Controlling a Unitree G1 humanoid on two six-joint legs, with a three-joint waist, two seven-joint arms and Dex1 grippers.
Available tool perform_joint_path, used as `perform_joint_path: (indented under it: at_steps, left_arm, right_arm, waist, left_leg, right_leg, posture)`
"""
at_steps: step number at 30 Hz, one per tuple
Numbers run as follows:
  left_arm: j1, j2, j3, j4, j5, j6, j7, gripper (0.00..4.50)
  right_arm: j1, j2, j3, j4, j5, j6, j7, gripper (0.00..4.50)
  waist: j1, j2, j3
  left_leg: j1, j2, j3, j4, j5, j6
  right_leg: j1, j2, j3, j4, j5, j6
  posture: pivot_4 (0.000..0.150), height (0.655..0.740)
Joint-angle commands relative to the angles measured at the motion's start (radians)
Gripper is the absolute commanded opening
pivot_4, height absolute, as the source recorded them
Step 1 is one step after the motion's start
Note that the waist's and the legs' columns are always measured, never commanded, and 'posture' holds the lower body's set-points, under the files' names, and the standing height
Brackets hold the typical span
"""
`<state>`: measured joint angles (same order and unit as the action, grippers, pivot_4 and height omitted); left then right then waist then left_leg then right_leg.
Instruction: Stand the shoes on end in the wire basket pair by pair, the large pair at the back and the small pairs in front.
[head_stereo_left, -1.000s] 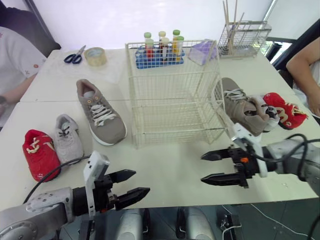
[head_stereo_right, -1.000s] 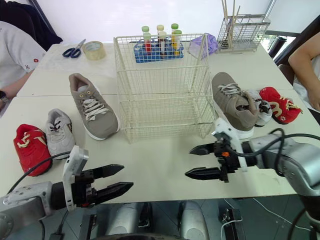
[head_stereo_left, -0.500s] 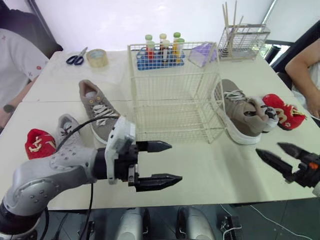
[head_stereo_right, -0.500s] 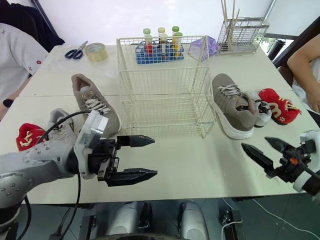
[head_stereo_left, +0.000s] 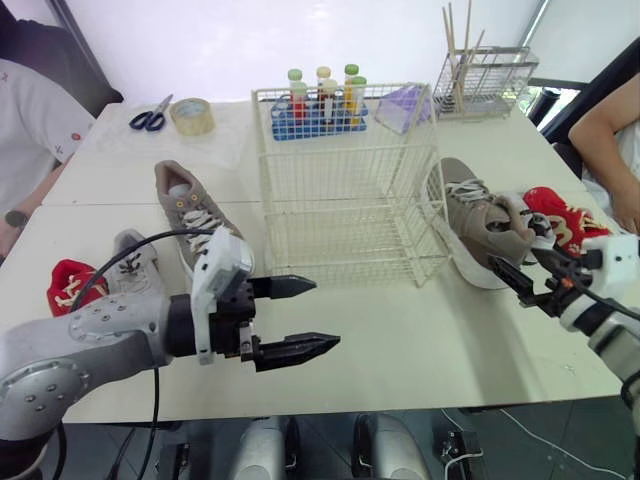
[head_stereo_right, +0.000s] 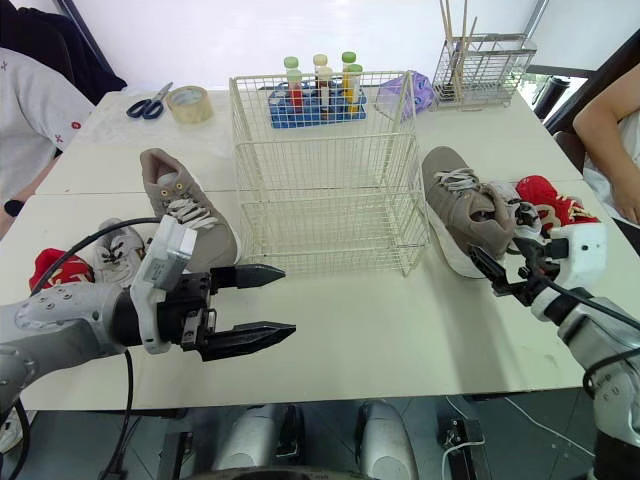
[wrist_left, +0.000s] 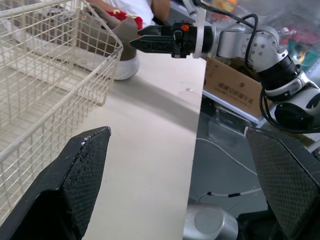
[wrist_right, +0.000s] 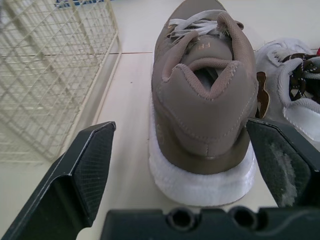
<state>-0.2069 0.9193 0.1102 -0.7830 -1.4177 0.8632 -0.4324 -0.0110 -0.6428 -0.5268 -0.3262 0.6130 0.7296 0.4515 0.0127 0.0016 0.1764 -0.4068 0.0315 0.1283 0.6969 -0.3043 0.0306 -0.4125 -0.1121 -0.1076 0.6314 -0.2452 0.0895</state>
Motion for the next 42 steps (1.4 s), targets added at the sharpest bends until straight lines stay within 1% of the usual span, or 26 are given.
perform_joint_path:
  at_steps: [1, 6, 8, 11, 16, 19, 20, 22, 25, 29, 32, 35, 36, 38, 39, 41, 42]
  left_arm:
    - [-0.010, -0.010, 0.001, -0.014, 0.011, -0.019, 0.006, 4.50]
    - [-0.012, -0.025, -0.017, -0.022, 0.028, -0.017, 0.014, 4.50]
    - [-0.008, -0.026, -0.018, -0.026, 0.033, -0.017, 0.016, 4.50]
    - [0.000, -0.022, -0.009, -0.027, 0.038, -0.016, 0.014, 4.50]
    - [0.018, -0.019, -0.004, -0.024, 0.059, -0.017, 0.003, 4.50]
    - [0.022, -0.019, -0.005, -0.017, 0.078, -0.018, -0.010, 4.50]
    - [0.021, -0.019, -0.004, -0.014, 0.084, -0.018, -0.015, 4.50]
    - [0.013, -0.017, -0.001, -0.001, 0.091, -0.015, -0.028, 4.50]
    - [0.007, -0.011, 0.011, 0.020, 0.093, -0.012, -0.052, 4.50]
    - [-0.004, 0.002, 0.028, 0.057, 0.056, 0.000, -0.084, 4.50]
    - [-0.011, 0.011, 0.039, 0.086, 0.051, 0.007, -0.106, 4.50]
    - [-0.015, 0.023, 0.056, 0.105, 0.028, 0.014, -0.120, 4.50]
    - [-0.016, 0.028, 0.064, 0.109, 0.014, 0.017, -0.121, 4.50]
    - [-0.016, 0.043, 0.095, 0.116, -0.026, 0.027, -0.110, 4.50]
    - [-0.012, 0.054, 0.118, 0.120, -0.055, 0.031, -0.095, 4.50]
    - [-0.003, 0.074, 0.152, 0.128, -0.095, 0.037, -0.078, 4.50]
    - [0.006, 0.087, 0.173, 0.133, -0.124, 0.040, -0.067, 4.50]
  right_arm:
    - [-0.055, 0.023, 0.014, 0.080, -0.040, -0.075, -0.018, 4.48]
    - [-0.133, 0.067, 0.053, 0.198, -0.070, -0.128, -0.033, 4.48]
    - [-0.140, 0.074, 0.077, 0.224, -0.092, -0.154, -0.025, 4.48]
    - [-0.136, 0.085, 0.104, 0.236, -0.113, -0.184, -0.018, 3.69]
    - [-0.137, 0.089, 0.132, 0.247, -0.140, -0.226, -0.013, 1.56]
    - [-0.117, 0.082, 0.161, 0.243, -0.166, -0.234, -0.004, 0.58]
    - [-0.114, 0.082, 0.167, 0.239, -0.173, -0.237, -0.005, 0.39]
    - [-0.124, 0.083, 0.158, 0.223, -0.172, -0.247, -0.009, 0.33]
    - [-0.192, 0.085, 0.117, 0.207, -0.146, -0.269, -0.027, 0.33]
    - [-0.365, 0.069, 0.037, 0.191, -0.100, -0.286, -0.104, 0.33]
    - [-0.467, 0.065, 0.014, 0.131, -0.084, -0.278, -0.174, 0.33]
    - [-0.545, 0.033, 0.024, 0.113, -0.101, -0.283, -0.181, 0.33]
    - [-0.584, 0.010, 0.030, 0.126, -0.107, -0.289, -0.168, 0.33]
    - [-0.730, -0.074, 0.048, 0.216, -0.114, -0.328, -0.097, 0.33]
    - [-0.846, -0.122, 0.076, 0.291, -0.110, -0.355, -0.022, 0.33]
    - [-0.997, -0.174, 0.128, 0.387, -0.100, -0.386, 0.097, 0.33]
    - [-1.089, -0.193, 0.174, 0.430, -0.075, -0.389, 0.213, 0.33]
  waist:
    - [-0.001, 0.000, 0.000]
    - [-0.001, 0.000, 0.000]
    - [-0.001, 0.000, 0.000]
    - [-0.002, 0.000, 0.000]
    - [-0.008, 0.000, 0.000]
    - [-0.009, 0.000, -0.001]
    - [-0.009, 0.000, -0.001]
    - [-0.009, 0.000, -0.001]
    - [-0.012, 0.000, -0.001]
    - [-0.023, 0.007, 0.004]
    - [-0.021, 0.008, 0.004]
    - [-0.021, 0.007, 0.004]
    - [-0.022, 0.007, 0.004]
    - [-0.026, 0.008, 0.005]
    - [-0.027, 0.008, 0.005]
    - [-0.030, 0.012, 0.009]
    - [-0.030, 0.012, 0.009]
  left_leg:
    - [0.000, 0.000, 0.000, 0.000, 0.000, 0.000]
    - [0.000, 0.000, 0.000, 0.000, 0.000, 0.000]
    - [0.000, 0.000, 0.000, 0.000, 0.000, 0.000]
    - [0.000, 0.000, 0.000, 0.000, 0.000, 0.000]
    - [0.001, 0.000, 0.000, 0.000, 0.000, -0.001]
    - [0.001, 0.001, 0.000, 0.000, 0.000, -0.001]
    - [0.001, 0.001, 0.000, 0.000, 0.000, -0.001]
    - [0.001, 0.001, 0.000, 0.000, 0.000, -0.001]
    - [0.001, 0.001, 0.000, 0.000, 0.000, -0.001]
    - [-0.001, 0.000, 0.001, 0.000, 0.000, -0.001]
    - [-0.003, 0.000, 0.003, -0.002, 0.001, -0.001]
    - [-0.003, 0.000, 0.003, -0.006, 0.002, -0.003]
    - [-0.003, 0.000, 0.003, -0.006, 0.002, -0.003]
    - [-0.003, 0.000, 0.005, -0.006, 0.002, -0.003]
    - [-0.003, -0.001, 0.006, -0.006, 0.002, -0.003]
    - [-0.003, -0.001, 0.007, -0.005, 0.002, -0.003]
    - [-0.003, -0.001, 0.007, -0.006, 0.002, -0.003]
  right_leg:
    - [0.000, 0.000, 0.000, 0.000, 0.000, 0.000]
    - [0.000, 0.000, 0.000, 0.000, 0.000, 0.000]
    - [0.000, 0.000, 0.000, 0.000, 0.000, 0.000]
    - [0.000, 0.000, 0.000, 0.000, 0.000, 0.000]
    - [0.000, 0.000, 0.000, 0.000, 0.000, 0.000]
    - [0.001, 0.000, 0.000, 0.000, 0.000, 0.000]
    - [0.001, 0.000, 0.000, 0.000, 0.000, 0.000]
    - [0.001, 0.000, 0.000, 0.000, 0.000, 0.000]
    - [0.001, 0.000, 0.000, 0.000, 0.000, 0.000]
    - [-0.002, 0.000, 0.001, 0.001, 0.000, 0.000]
    - [-0.008, 0.000, 0.003, 0.004, 0.000, 0.001]
    - [-0.009, 0.000, 0.003, 0.004, 0.000, 0.001]
    - [-0.010, 0.000, 0.003, 0.003, 0.000, 0.002]
    - [-0.010, 0.000, 0.003, 0.003, 0.000, 0.002]
    - [-0.011, -0.001, 0.004, 0.003, 0.000, 0.002]
    - [-0.012, -0.001, 0.006, 0.004, 0.000, 0.002]
    - [-0.013, -0.001, 0.007, 0.004, 0.000, 0.002]
  posture:
    - [0.150, 0.7400]
    - [0.150, 0.7400]
    - [0.150, 0.7400]
    - [0.150, 0.7400]
    - [0.150, 0.7400]
    - [0.150, 0.7400]
    - [0.150, 0.7400]
    - [0.150, 0.7400]
    - [0.150, 0.7400]
    - [0.150, 0.7400]
    - [0.150, 0.7400]
    - [0.150, 0.7400]
    - [0.150, 0.7400]
    - [0.150, 0.7400]
    - [0.150, 0.7400]
    - [0.150, 0.7400]
    - [0.150, 0.7400]
